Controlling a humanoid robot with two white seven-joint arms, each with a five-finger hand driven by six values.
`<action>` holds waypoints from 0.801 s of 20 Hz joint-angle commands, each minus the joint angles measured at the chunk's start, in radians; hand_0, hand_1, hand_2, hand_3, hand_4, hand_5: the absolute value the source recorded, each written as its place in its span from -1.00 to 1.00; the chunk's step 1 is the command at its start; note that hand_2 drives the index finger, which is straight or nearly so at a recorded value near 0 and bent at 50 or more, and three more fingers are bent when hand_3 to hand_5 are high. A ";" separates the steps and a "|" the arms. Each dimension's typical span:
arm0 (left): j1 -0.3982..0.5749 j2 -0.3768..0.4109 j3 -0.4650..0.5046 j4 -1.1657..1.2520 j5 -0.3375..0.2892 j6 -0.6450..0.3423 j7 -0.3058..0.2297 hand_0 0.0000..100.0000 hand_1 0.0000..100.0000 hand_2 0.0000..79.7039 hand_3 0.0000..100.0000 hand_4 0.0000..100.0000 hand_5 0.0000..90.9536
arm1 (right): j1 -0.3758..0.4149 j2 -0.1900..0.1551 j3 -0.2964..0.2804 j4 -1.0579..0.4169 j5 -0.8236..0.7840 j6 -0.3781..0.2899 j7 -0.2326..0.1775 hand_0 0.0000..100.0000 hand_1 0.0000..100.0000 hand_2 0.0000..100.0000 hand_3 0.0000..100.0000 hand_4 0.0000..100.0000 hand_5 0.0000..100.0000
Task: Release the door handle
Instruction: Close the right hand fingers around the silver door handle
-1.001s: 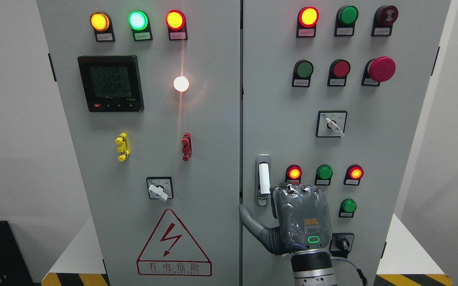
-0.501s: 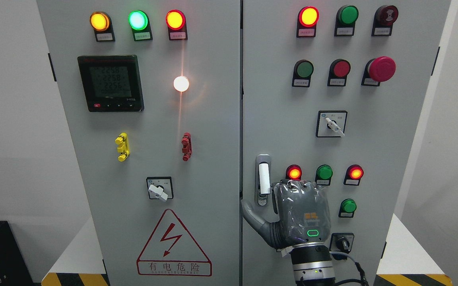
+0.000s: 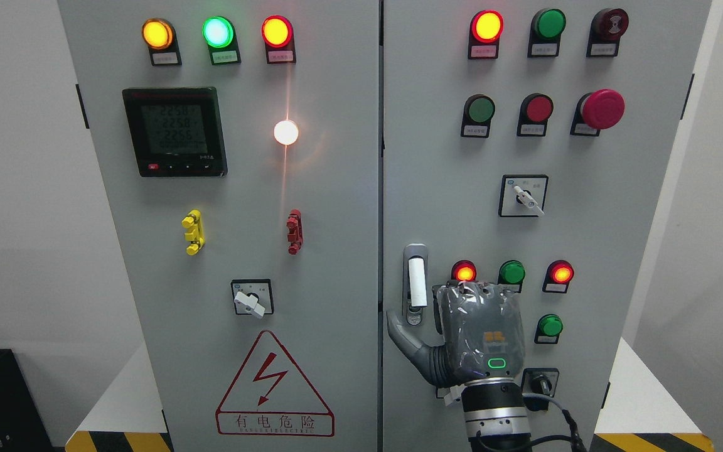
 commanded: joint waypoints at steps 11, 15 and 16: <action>0.000 0.000 0.000 0.000 0.000 0.000 -0.001 -0.76 0.11 -1.00 -1.00 -1.00 -1.00 | -0.012 0.003 -0.019 0.011 -0.005 0.001 -0.001 -0.47 -0.56 0.98 1.00 0.97 1.00; 0.000 0.000 0.000 0.000 0.000 0.000 -0.001 -0.76 0.11 -1.00 -1.00 -1.00 -1.00 | -0.012 0.003 -0.019 0.011 -0.005 0.001 0.000 -0.45 -0.56 0.98 1.00 0.97 1.00; 0.000 0.000 0.000 0.000 0.000 0.000 -0.001 -0.76 0.11 -1.00 -1.00 -1.00 -1.00 | -0.012 0.003 -0.019 0.011 -0.005 0.001 0.000 -0.45 -0.56 0.98 1.00 0.97 1.00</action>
